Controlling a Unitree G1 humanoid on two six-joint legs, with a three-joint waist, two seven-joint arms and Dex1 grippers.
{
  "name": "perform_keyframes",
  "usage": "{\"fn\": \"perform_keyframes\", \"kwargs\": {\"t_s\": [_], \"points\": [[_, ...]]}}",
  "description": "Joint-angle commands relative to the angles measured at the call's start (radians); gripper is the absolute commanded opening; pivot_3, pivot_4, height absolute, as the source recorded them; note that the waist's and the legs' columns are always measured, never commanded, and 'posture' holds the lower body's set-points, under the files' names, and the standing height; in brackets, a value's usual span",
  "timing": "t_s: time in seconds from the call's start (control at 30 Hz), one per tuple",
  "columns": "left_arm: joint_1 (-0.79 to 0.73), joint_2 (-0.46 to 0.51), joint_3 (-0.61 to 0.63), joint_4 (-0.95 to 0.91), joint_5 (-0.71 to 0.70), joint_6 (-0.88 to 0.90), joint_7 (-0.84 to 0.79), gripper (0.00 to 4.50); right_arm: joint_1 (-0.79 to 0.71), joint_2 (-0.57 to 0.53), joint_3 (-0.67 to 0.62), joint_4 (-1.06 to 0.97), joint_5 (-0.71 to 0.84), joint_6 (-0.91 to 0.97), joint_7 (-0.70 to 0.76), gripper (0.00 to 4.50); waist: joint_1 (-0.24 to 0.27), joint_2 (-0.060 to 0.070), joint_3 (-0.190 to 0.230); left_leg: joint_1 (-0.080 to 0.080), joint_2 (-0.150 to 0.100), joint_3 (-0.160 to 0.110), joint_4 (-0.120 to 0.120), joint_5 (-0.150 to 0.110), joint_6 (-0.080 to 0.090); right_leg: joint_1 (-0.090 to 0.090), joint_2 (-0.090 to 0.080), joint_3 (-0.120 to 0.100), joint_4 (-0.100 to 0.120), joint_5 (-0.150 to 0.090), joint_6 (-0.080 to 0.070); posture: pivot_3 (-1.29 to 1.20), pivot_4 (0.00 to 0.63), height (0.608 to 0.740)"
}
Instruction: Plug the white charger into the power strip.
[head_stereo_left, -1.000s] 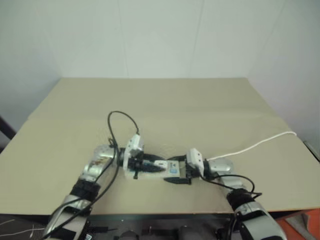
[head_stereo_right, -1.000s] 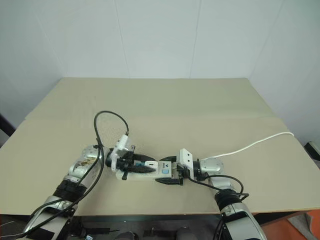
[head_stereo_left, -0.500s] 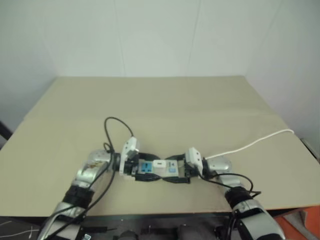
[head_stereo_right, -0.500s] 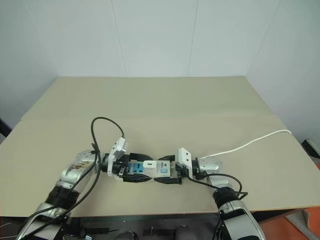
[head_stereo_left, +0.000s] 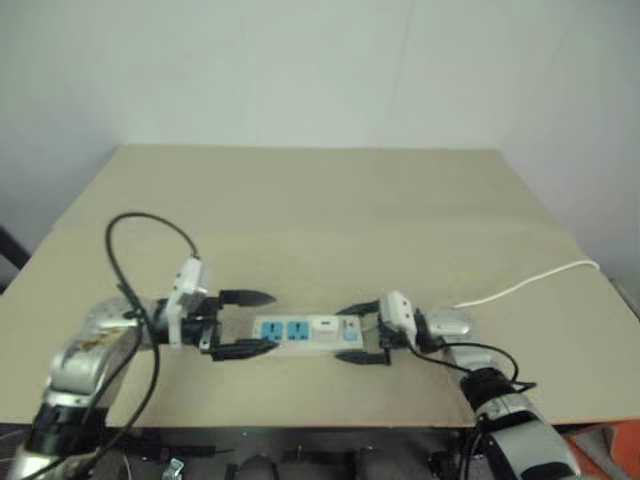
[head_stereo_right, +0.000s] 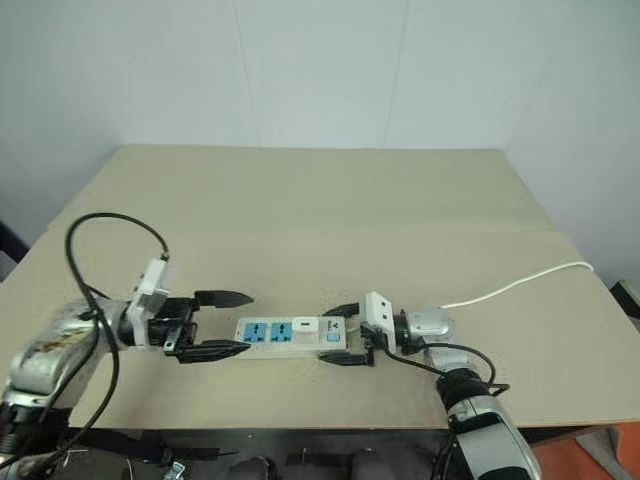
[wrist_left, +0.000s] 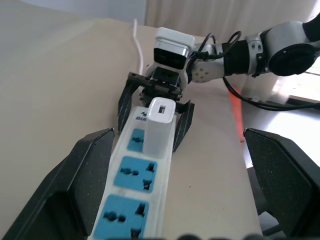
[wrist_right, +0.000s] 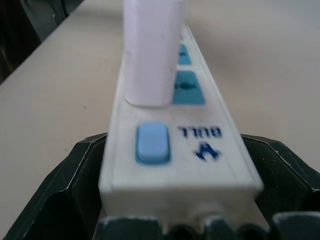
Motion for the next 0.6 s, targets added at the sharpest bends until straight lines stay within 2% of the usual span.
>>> {"fn": "perform_keyframes", "kwargs": {"t_s": [0.03,0.07,0.27,0.37,0.47,0.6], "points": [[0.052,0.03,0.078,-0.073,-0.046,0.009,0.025,4.5,0.02,-0.092,-0.071,-0.046,0.044,0.016,0.021,4.46,0.007,0.0,0.003,-0.002,0.0,0.0,0.0,0.0,0.0,-0.002,0.0,0.0,0.0,0.001,0.001,0.0,0.15,0.74],[0.074,0.037,0.095,-0.088,-0.056,0.015,0.034,4.5,0.024,-0.118,-0.086,-0.062,0.055,0.019,0.024,4.46,0.008,0.001,0.005,-0.005,0.0,0.0,0.0,0.0,0.0,-0.004,0.0,0.0,0.0,0.003,0.006,0.0,0.15,0.74],[0.201,0.089,0.199,-0.168,-0.096,0.078,0.109,4.5,0.055,-0.263,-0.171,-0.143,0.111,0.062,0.044,4.46,0.006,0.005,0.012,-0.018,0.0,0.001,-0.001,0.0,0.0,-0.018,0.0,0.0,0.002,0.003,0.006,0.0,0.15,0.74],[0.262,0.096,0.276,-0.204,-0.099,0.084,0.166,4.5,0.078,-0.344,-0.218,-0.192,0.135,0.104,0.044,4.46,0.008,0.008,0.015,-0.018,0.0,0.001,-0.001,0.0,0.0,-0.019,0.0,0.0,0.002,0.004,0.005,0.0,0.15,0.74],[0.319,0.107,0.317,-0.269,-0.044,0.096,0.265,4.5,0.115,-0.405,-0.257,-0.247,0.157,0.154,0.039,4.46,0.008,0.008,0.015,-0.018,0.0,0.001,0.0,0.0,0.0,-0.018,0.0,0.0,0.002,0.002,0.008,0.0,0.15,0.74],[0.365,0.083,0.358,-0.322,-0.044,0.084,0.336,4.5,0.177,-0.458,-0.296,-0.327,0.197,0.233,0.042,4.46,0.008,0.008,0.015,-0.017,0.0,0.001,0.001,0.0,0.0,-0.018,0.0,0.0,0.002,0.002,0.008,0.0,0.15,0.74]]}}
